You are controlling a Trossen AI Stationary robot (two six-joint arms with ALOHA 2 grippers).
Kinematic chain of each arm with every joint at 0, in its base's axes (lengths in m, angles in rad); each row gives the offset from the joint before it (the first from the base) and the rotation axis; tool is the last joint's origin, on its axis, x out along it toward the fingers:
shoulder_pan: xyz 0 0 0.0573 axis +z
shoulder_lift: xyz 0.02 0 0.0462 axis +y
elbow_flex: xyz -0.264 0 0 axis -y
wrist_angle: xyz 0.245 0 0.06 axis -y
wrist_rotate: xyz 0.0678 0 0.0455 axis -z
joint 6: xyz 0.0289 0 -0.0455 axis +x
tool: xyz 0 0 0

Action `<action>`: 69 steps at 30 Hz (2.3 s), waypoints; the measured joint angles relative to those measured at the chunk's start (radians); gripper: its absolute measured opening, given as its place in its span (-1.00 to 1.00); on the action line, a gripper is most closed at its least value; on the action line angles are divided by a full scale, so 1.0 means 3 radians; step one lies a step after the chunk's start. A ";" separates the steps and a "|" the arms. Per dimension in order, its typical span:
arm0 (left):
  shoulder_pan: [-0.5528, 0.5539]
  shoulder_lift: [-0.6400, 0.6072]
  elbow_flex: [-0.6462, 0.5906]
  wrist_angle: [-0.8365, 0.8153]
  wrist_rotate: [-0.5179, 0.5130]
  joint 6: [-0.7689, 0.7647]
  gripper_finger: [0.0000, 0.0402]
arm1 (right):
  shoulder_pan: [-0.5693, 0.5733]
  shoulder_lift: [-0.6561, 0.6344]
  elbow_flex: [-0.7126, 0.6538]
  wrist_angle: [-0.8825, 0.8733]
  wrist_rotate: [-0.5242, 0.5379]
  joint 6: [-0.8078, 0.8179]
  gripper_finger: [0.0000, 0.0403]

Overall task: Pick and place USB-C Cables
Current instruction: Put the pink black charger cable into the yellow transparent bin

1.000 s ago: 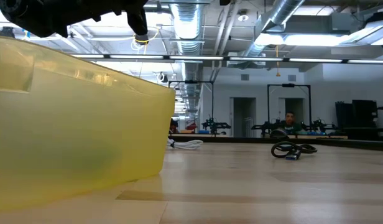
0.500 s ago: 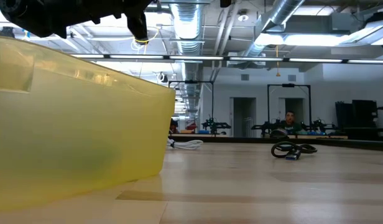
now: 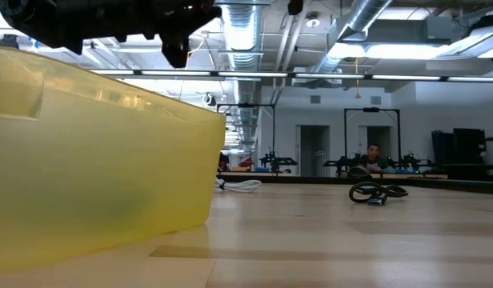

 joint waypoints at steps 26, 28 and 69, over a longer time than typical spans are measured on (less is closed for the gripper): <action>0.0000 -0.2116 -0.0001 -0.2760 -0.0598 -0.0480 -0.12 | 0.0325 0.0083 0.0462 -0.1562 -0.0460 0.1511 -0.93; 0.0001 -0.2280 -0.0004 -0.2850 -0.0668 -0.0540 -0.12 | 0.0316 0.0258 0.0722 -0.1797 -0.0648 0.1565 -0.93; 0.0000 -0.2689 -0.0003 -0.3591 -0.1059 -0.0783 -0.12 | 0.0121 0.2013 0.2841 -0.4015 -0.1996 0.1832 -0.89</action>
